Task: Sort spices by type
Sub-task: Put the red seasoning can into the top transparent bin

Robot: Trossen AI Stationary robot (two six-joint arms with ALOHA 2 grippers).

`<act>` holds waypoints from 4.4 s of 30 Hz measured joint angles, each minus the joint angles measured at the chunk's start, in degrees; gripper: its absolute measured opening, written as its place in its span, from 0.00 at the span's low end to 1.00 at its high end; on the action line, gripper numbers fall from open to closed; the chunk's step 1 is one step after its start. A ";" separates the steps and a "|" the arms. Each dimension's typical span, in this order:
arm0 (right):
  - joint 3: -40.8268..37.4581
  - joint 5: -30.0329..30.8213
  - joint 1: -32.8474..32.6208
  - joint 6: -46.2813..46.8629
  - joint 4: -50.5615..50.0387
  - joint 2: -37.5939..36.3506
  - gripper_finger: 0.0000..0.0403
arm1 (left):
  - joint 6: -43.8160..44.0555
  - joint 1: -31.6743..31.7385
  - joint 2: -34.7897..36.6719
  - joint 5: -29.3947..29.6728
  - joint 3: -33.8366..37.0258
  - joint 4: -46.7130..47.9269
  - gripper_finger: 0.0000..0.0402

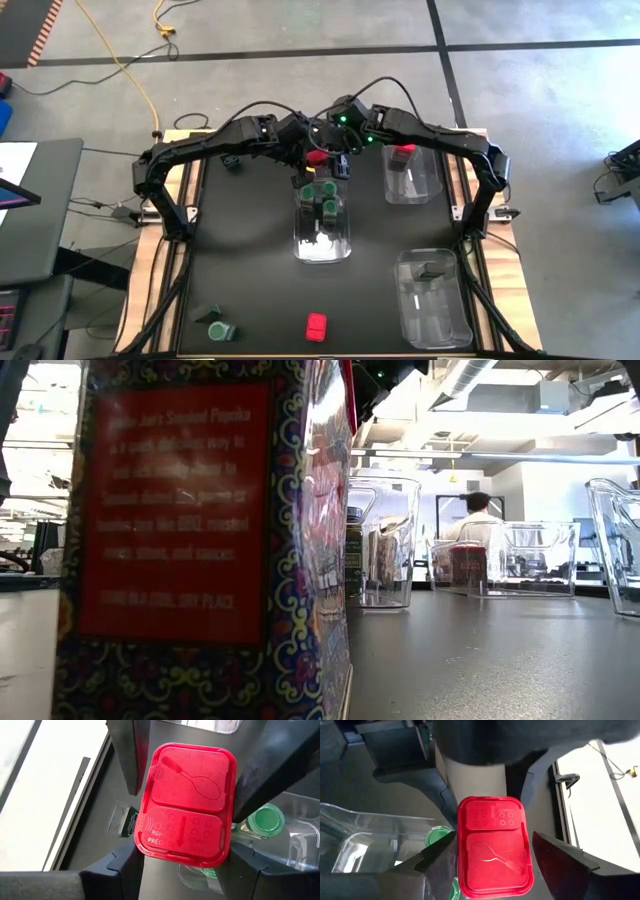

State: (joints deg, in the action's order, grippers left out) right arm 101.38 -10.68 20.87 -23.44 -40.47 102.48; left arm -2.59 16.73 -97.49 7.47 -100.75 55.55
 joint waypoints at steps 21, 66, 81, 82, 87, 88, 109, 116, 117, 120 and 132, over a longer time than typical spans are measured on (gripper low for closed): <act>-1.40 0.24 0.23 -0.51 -0.10 -0.04 0.71 | -0.15 -0.02 0.00 0.91 0.00 -0.92 0.50; -1.38 0.58 3.68 -1.97 -7.90 -1.47 0.59 | 0.96 0.37 1.38 4.38 0.00 -1.21 0.76; -25.59 0.07 21.50 0.99 -17.61 -23.93 0.59 | 0.14 0.70 6.16 6.81 -0.02 -0.41 0.76; -28.27 0.07 22.73 1.38 -16.94 -26.62 0.59 | 0.12 0.70 6.16 6.78 -0.02 -0.44 0.76; -38.81 0.90 27.32 -3.00 -12.32 -37.68 0.59 | -0.72 0.98 6.16 6.73 -0.02 -0.56 0.76; -40.28 1.35 27.99 -6.90 -12.34 -38.73 0.59 | -0.80 0.98 6.16 6.73 -0.02 -0.69 0.76; -60.72 3.26 29.93 -18.54 9.67 -34.67 0.60 | 0.26 0.96 6.16 5.13 -0.02 -1.04 0.76; -62.23 2.99 33.39 -18.55 14.20 -31.76 0.60 | 0.26 0.94 6.16 4.96 -0.02 -1.03 0.76; -62.23 2.99 33.93 -18.55 14.15 -31.57 0.60 | 0.26 0.94 6.16 4.84 -0.02 -1.03 0.76; -62.23 2.85 34.82 -18.73 13.68 -31.32 0.60 | 0.25 0.94 6.16 4.83 -0.02 -1.03 0.76; -62.18 3.02 34.83 -23.58 10.84 -31.43 0.60 | 0.42 0.94 6.16 4.85 0.00 -1.03 0.76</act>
State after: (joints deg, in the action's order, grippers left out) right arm 39.20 -7.66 55.70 -47.03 -29.63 71.05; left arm -2.17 17.67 -91.33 12.32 -100.75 54.52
